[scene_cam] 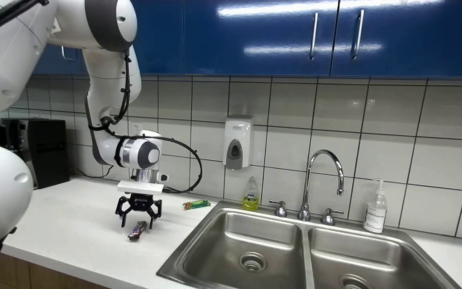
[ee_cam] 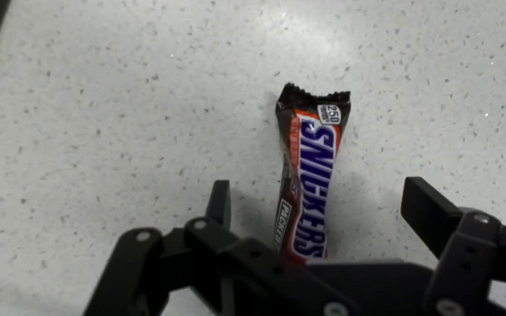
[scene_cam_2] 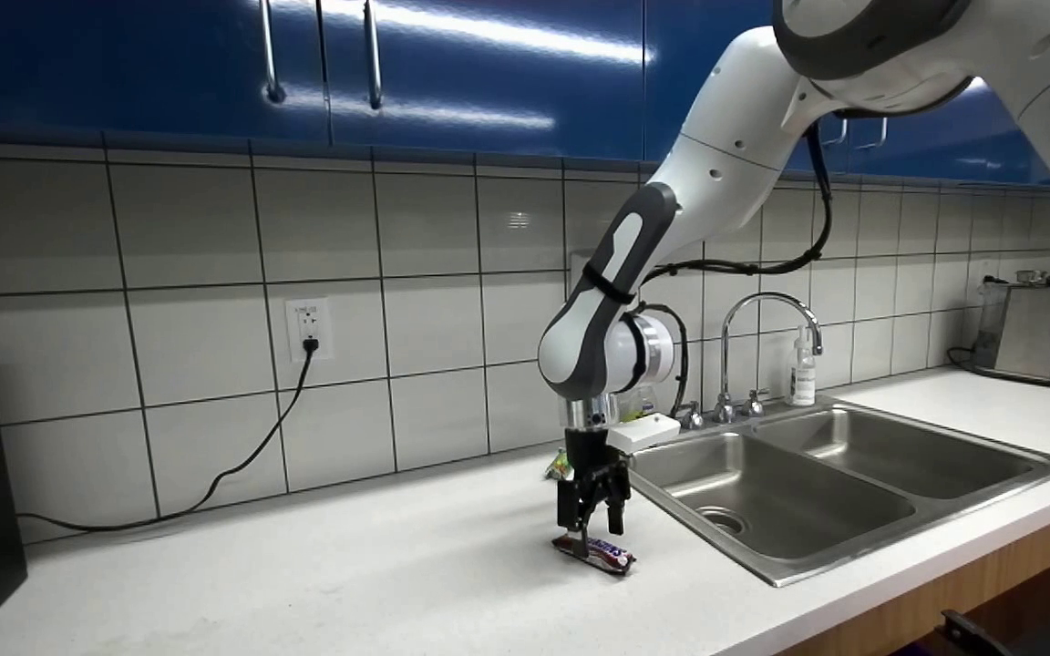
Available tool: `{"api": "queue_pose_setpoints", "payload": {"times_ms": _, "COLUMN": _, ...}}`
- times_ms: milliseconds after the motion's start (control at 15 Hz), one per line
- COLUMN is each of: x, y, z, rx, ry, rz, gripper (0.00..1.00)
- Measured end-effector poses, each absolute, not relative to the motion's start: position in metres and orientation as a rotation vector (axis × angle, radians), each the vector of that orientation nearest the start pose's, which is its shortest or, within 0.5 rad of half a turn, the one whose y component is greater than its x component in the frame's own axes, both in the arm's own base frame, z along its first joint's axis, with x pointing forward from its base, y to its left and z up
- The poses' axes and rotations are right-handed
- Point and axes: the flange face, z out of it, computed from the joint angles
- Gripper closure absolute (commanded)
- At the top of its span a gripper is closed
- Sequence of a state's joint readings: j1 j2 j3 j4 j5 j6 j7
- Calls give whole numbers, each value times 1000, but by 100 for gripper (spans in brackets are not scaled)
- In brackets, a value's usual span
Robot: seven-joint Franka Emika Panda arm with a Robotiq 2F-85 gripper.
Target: Pick up the pack of snacks and put it in the sink
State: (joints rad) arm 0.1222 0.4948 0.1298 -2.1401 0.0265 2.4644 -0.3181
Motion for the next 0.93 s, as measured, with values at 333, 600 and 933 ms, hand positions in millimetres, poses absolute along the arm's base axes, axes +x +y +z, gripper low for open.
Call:
{"api": "queue_pose_setpoints", "payload": {"times_ms": 333, "x": 544, "y": 138, "z": 153, "rx": -2941, "ry": -791, "rz": 241, "gripper": 0}}
{"api": "queue_pose_setpoints", "payload": {"times_ms": 600, "x": 547, "y": 136, "z": 153, "rx": -2946, "ry": -780, "rz": 234, "gripper": 0}}
{"api": "queue_pose_setpoints", "payload": {"times_ms": 933, "x": 547, "y": 133, "z": 150, "rx": -2956, "ry": -755, "rz": 252, "gripper": 0}}
